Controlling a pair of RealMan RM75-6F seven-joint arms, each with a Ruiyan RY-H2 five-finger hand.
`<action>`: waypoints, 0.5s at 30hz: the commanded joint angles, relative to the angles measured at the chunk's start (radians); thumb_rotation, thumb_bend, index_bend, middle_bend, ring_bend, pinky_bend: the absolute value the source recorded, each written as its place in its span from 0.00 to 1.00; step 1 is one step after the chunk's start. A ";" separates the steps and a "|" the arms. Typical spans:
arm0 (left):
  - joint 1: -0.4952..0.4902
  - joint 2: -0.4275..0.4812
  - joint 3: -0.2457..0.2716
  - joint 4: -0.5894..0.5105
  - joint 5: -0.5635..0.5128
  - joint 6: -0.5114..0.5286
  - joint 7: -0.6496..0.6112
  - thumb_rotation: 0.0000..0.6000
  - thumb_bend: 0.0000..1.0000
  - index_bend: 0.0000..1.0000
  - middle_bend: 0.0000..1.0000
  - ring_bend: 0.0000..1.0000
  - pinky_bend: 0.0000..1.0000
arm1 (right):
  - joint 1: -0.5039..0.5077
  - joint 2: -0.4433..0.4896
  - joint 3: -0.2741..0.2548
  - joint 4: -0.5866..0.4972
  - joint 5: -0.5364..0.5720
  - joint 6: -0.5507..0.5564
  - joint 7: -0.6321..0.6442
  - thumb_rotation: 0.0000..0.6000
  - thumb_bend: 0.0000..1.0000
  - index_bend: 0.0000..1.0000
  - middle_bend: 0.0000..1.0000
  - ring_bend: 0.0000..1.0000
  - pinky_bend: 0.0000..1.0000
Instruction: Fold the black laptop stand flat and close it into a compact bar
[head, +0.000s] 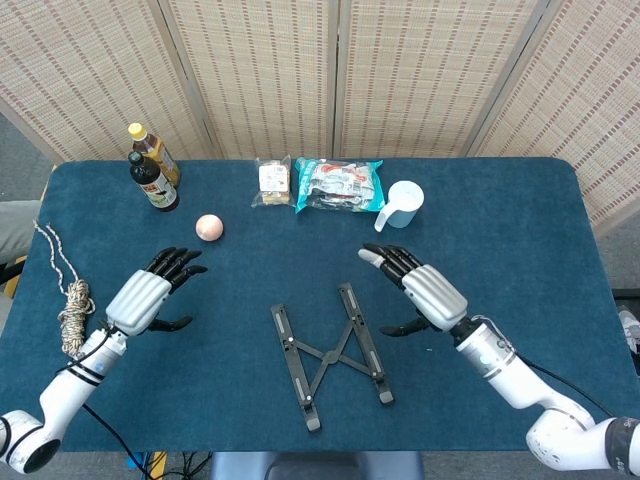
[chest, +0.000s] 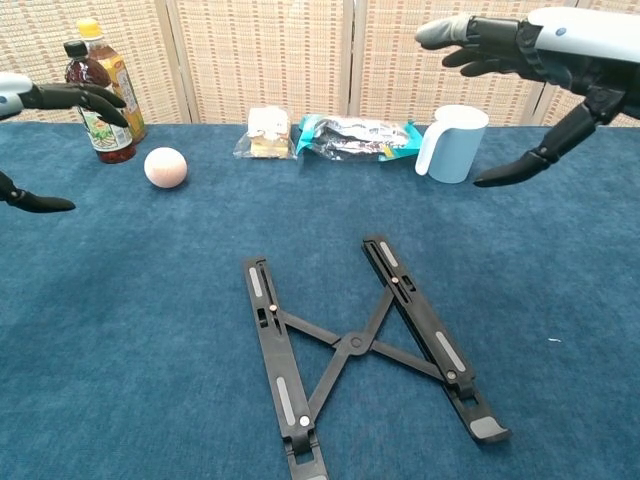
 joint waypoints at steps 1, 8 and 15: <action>-0.039 -0.015 0.016 0.039 0.031 -0.067 0.047 1.00 0.17 0.17 0.05 0.00 0.02 | -0.013 0.030 -0.040 0.020 -0.100 0.018 -0.074 1.00 0.00 0.00 0.00 0.00 0.00; -0.112 -0.089 0.021 0.102 0.074 -0.158 0.071 1.00 0.17 0.12 0.04 0.00 0.00 | -0.015 0.050 -0.085 0.037 -0.198 -0.001 -0.251 1.00 0.00 0.00 0.00 0.00 0.00; -0.171 -0.193 0.022 0.184 0.093 -0.220 0.056 1.00 0.17 0.07 0.01 0.00 0.00 | -0.026 0.001 -0.118 0.084 -0.259 -0.016 -0.391 1.00 0.00 0.00 0.00 0.00 0.00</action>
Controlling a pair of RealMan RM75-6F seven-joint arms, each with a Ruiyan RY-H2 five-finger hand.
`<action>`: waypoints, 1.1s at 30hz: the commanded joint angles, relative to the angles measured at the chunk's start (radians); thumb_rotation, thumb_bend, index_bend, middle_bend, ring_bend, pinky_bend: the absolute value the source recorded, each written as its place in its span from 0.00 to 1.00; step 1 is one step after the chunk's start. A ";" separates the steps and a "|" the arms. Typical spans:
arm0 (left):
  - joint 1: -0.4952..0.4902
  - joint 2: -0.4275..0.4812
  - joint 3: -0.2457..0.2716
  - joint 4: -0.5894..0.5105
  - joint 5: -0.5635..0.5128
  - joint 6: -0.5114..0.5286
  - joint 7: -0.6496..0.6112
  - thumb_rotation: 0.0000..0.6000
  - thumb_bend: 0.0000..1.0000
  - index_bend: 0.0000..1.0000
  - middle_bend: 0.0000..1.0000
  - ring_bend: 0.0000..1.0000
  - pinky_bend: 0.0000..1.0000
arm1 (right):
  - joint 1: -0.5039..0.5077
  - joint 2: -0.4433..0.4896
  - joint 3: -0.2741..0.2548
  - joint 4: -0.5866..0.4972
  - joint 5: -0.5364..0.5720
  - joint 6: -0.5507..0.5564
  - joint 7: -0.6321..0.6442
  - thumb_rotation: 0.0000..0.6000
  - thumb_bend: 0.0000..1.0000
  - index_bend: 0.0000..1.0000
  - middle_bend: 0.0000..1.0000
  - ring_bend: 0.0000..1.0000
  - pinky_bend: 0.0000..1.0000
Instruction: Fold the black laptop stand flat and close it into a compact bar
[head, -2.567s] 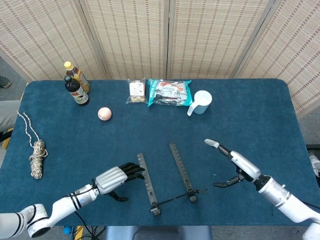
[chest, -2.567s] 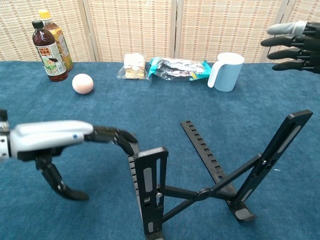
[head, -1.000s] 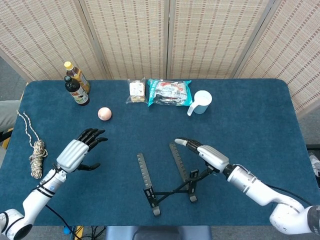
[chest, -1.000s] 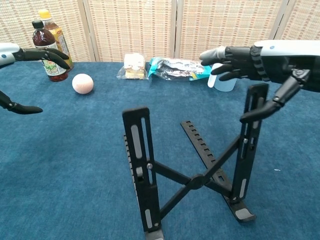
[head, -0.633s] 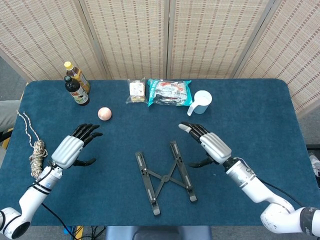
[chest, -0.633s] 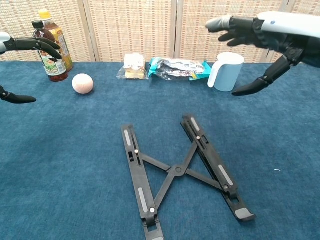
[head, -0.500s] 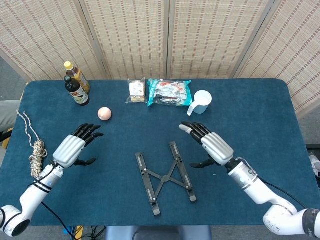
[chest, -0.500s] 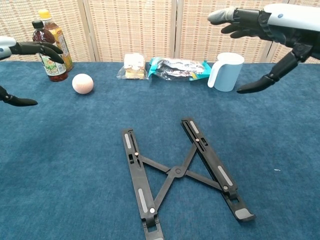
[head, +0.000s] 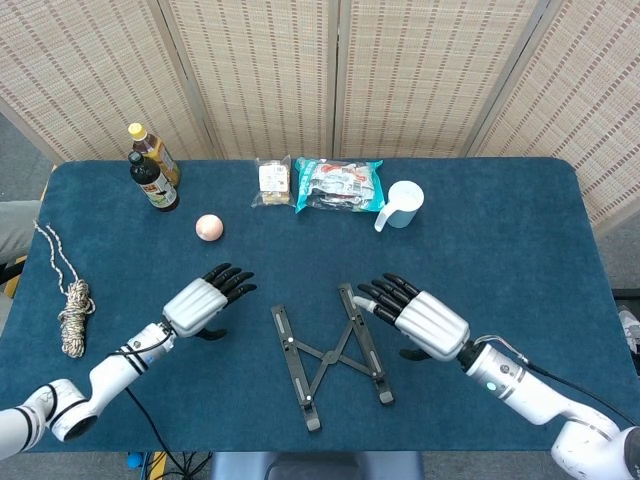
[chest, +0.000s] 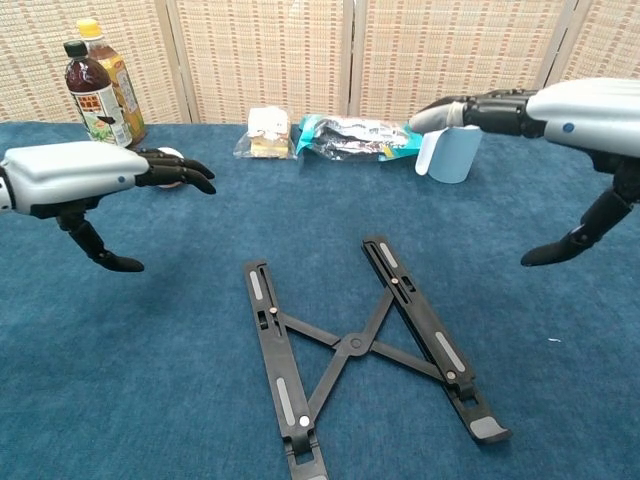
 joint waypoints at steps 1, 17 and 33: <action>-0.025 -0.047 -0.001 0.043 0.006 -0.023 -0.012 1.00 0.17 0.07 0.01 0.00 0.00 | -0.008 -0.037 -0.026 0.040 -0.041 -0.013 -0.066 1.00 0.00 0.00 0.00 0.00 0.00; -0.053 -0.193 0.023 0.188 0.014 -0.019 -0.134 1.00 0.17 0.06 0.00 0.00 0.00 | -0.040 -0.243 -0.095 0.301 -0.169 0.033 -0.209 1.00 0.00 0.00 0.00 0.00 0.00; -0.063 -0.262 0.036 0.254 0.015 0.001 -0.188 1.00 0.17 0.04 0.00 0.00 0.00 | -0.060 -0.414 -0.098 0.545 -0.239 0.180 -0.227 1.00 0.00 0.00 0.00 0.00 0.00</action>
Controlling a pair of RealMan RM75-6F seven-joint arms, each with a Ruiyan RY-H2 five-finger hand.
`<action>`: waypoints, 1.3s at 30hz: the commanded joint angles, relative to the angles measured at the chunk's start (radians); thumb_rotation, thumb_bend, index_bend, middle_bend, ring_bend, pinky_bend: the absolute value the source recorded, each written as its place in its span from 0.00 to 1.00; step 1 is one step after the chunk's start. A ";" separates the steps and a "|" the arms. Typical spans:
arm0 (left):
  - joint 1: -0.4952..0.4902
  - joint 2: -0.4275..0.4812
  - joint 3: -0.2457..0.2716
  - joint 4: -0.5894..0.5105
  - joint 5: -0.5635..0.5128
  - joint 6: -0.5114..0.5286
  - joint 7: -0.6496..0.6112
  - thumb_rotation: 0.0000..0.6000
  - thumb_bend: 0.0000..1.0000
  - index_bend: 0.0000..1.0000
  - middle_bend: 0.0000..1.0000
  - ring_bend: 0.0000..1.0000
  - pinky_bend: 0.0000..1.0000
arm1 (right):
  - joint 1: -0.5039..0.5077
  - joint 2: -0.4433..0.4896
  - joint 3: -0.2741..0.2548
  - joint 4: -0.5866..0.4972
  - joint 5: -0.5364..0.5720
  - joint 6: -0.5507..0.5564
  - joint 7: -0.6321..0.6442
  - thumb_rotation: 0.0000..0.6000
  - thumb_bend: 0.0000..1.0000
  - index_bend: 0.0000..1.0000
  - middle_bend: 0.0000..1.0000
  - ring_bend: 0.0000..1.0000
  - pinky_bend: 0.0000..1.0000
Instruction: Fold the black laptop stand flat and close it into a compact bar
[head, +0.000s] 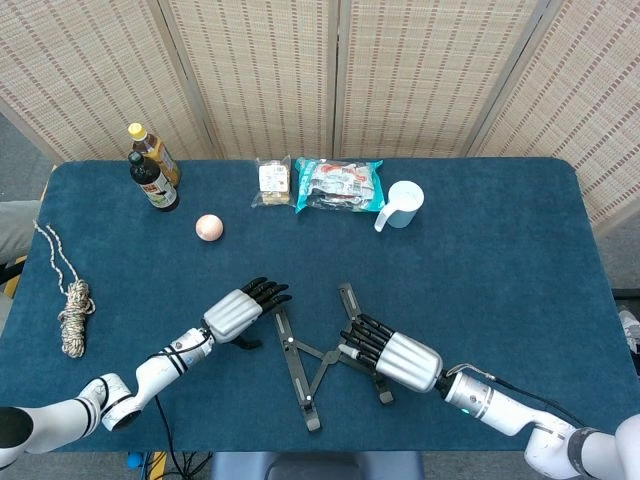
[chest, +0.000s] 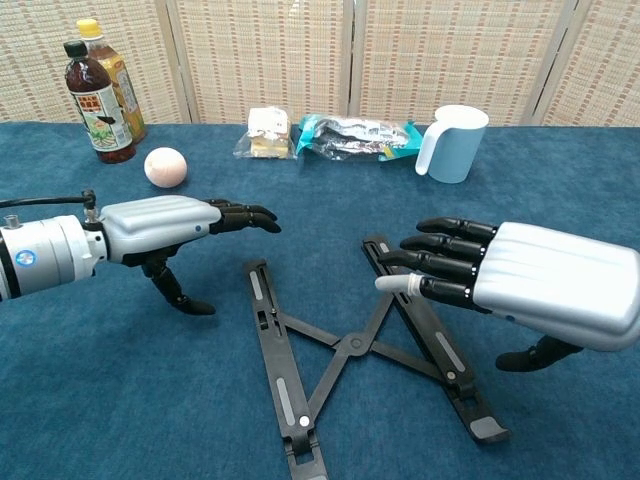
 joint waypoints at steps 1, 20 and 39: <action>-0.005 -0.007 0.001 0.002 -0.002 -0.003 -0.013 1.00 0.17 0.04 0.00 0.00 0.00 | -0.003 -0.047 -0.003 0.068 -0.027 0.054 0.018 1.00 0.00 0.00 0.00 0.00 0.00; -0.024 -0.056 0.004 0.047 -0.025 -0.031 -0.099 1.00 0.17 0.04 0.00 0.00 0.00 | -0.010 -0.179 -0.030 0.337 -0.041 0.177 0.111 1.00 0.00 0.00 0.00 0.00 0.00; -0.019 -0.060 0.012 0.082 -0.037 -0.028 -0.125 1.00 0.17 0.04 0.00 0.00 0.00 | 0.038 -0.341 -0.030 0.497 -0.027 0.208 0.157 1.00 0.00 0.00 0.00 0.00 0.00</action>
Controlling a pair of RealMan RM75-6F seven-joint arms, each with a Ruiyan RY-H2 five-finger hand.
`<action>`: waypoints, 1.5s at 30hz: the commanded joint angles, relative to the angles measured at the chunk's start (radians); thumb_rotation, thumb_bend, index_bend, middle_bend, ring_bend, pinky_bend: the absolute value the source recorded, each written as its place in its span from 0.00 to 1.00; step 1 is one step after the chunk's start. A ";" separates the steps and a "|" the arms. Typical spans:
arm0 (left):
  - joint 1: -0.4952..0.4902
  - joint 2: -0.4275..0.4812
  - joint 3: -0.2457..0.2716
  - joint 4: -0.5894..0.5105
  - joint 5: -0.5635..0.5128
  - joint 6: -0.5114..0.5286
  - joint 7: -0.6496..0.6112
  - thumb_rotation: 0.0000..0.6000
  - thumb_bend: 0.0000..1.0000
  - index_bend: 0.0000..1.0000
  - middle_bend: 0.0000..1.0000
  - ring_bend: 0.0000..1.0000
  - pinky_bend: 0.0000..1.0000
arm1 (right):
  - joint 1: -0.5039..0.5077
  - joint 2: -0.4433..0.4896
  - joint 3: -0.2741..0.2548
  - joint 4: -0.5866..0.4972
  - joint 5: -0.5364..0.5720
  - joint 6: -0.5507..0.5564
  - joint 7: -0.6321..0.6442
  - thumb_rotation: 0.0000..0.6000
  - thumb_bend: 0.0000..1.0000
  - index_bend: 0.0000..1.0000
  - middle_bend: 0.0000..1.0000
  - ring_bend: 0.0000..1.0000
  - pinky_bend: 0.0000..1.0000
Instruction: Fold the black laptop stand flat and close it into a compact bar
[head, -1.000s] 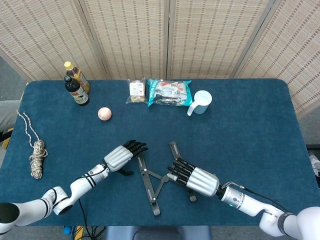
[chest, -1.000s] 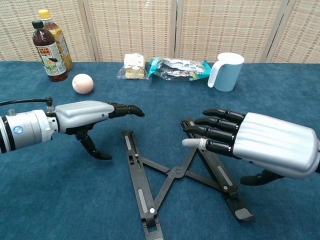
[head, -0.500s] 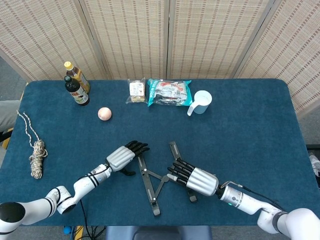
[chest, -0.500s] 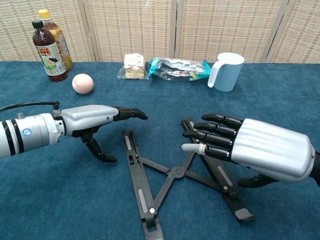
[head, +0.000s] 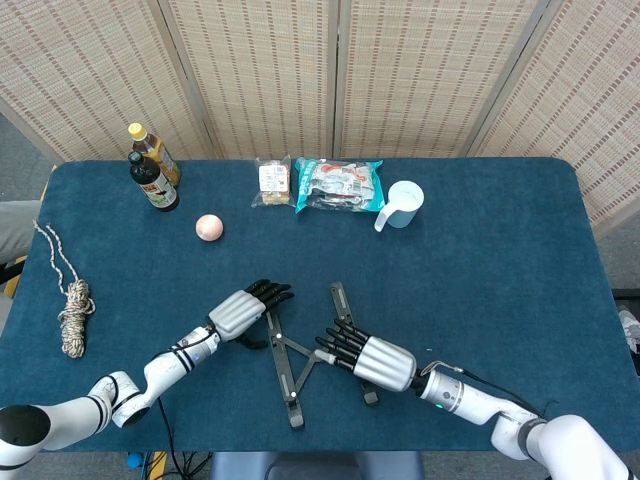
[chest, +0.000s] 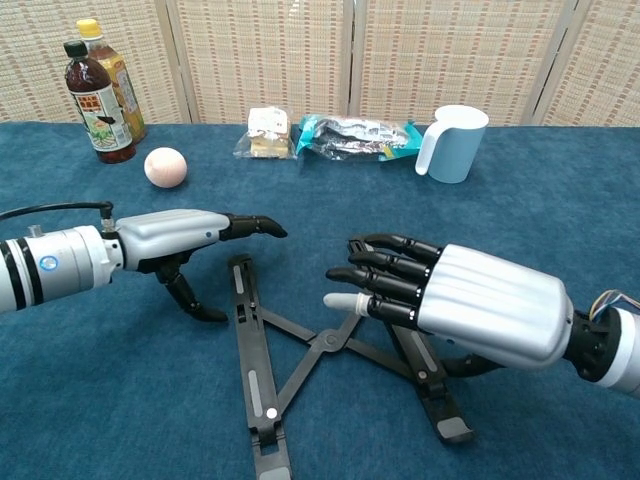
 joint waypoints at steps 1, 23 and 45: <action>0.001 -0.001 0.000 0.005 -0.002 0.000 -0.004 1.00 0.17 0.04 0.00 0.00 0.00 | 0.011 -0.021 0.002 0.014 0.004 0.008 0.007 1.00 0.00 0.00 0.00 0.00 0.00; 0.002 -0.004 -0.003 0.030 -0.010 0.004 -0.041 1.00 0.17 0.04 0.00 0.00 0.00 | 0.054 -0.122 0.028 0.082 0.050 0.042 -0.003 1.00 0.00 0.00 0.00 0.00 0.00; -0.019 -0.002 -0.004 0.012 -0.004 -0.009 -0.078 1.00 0.17 0.04 0.00 0.00 0.00 | 0.097 -0.258 0.049 0.202 0.095 0.076 0.017 1.00 0.00 0.00 0.00 0.00 0.00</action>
